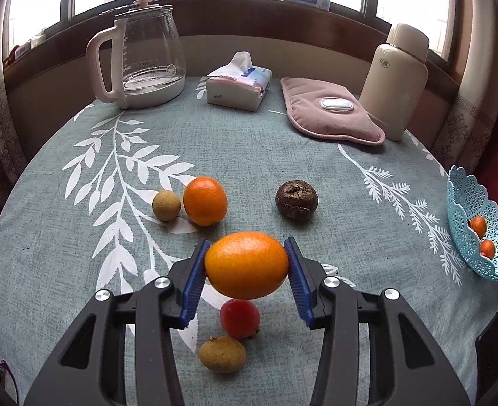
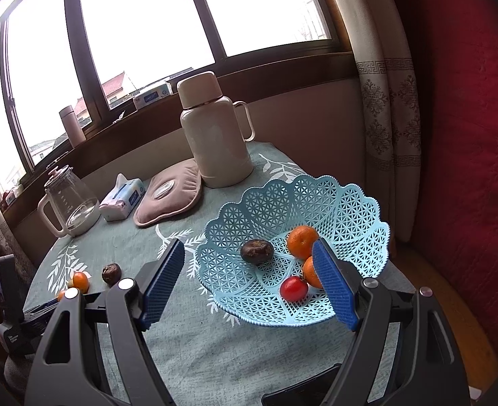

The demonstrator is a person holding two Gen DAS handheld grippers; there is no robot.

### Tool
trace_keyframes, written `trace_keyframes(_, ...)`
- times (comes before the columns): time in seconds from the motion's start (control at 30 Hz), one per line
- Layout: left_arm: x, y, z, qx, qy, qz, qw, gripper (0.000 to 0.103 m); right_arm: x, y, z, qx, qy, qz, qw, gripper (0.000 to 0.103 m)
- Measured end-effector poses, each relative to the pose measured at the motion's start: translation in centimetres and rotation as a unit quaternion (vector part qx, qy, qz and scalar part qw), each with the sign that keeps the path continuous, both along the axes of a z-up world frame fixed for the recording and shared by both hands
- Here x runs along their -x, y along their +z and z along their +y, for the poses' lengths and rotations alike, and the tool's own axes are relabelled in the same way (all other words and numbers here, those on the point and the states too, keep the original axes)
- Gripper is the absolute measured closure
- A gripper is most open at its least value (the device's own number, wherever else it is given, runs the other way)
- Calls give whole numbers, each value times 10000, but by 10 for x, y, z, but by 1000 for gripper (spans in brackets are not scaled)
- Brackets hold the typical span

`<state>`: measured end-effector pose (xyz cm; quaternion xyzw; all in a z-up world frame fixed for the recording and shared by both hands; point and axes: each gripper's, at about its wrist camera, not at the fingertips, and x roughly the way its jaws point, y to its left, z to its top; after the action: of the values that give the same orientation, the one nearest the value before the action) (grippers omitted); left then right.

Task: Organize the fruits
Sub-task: 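Lift the orange with the left tool while the right tool grasps another red tomato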

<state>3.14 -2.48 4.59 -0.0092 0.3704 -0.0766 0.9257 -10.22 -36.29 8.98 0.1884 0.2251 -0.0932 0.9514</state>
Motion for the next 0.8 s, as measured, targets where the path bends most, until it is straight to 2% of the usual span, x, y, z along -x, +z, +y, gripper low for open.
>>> trace_keyframes(0.3, 11, 22, 30, 129, 318, -263, 9991, 57, -3, -4, 12, 30, 133, 83, 9999, 24)
trace_keyframes(0.53, 18, 25, 51, 218, 501, -305, 9980, 57, -10, -14, 38, 85, 457, 256, 9986, 24)
trace_keyframes(0.8, 25, 34, 71, 216, 607, -458, 9969, 57, -31, -35, 80, -651, 1242, 691, 9877, 24)
